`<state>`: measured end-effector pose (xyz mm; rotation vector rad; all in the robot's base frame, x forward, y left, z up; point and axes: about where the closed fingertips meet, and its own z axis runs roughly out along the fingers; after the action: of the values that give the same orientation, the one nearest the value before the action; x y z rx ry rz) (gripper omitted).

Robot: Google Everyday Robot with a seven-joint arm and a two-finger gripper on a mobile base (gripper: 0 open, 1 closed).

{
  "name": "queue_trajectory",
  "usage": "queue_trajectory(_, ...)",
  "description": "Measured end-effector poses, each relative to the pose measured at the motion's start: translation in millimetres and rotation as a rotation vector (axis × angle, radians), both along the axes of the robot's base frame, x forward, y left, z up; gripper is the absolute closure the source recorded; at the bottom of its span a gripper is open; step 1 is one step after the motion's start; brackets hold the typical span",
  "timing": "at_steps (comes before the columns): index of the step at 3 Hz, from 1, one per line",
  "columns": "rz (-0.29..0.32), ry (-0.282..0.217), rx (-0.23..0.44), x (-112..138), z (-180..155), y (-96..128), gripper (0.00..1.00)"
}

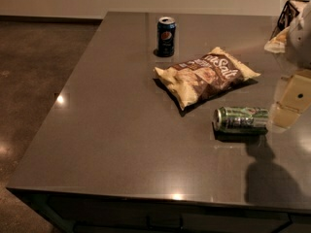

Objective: Pick green can

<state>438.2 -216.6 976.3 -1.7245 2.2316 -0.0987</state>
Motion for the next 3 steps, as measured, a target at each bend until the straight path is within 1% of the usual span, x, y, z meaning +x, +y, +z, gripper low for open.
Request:
queue_trajectory(1, 0.0, 0.0, 0.0, 0, 0, 0, 0.0)
queue_trajectory(2, -0.009, 0.017, -0.013, 13, -13, 1, 0.0)
queue_trajectory(3, 0.006, 0.053, -0.014, 30, -46, 2, 0.0)
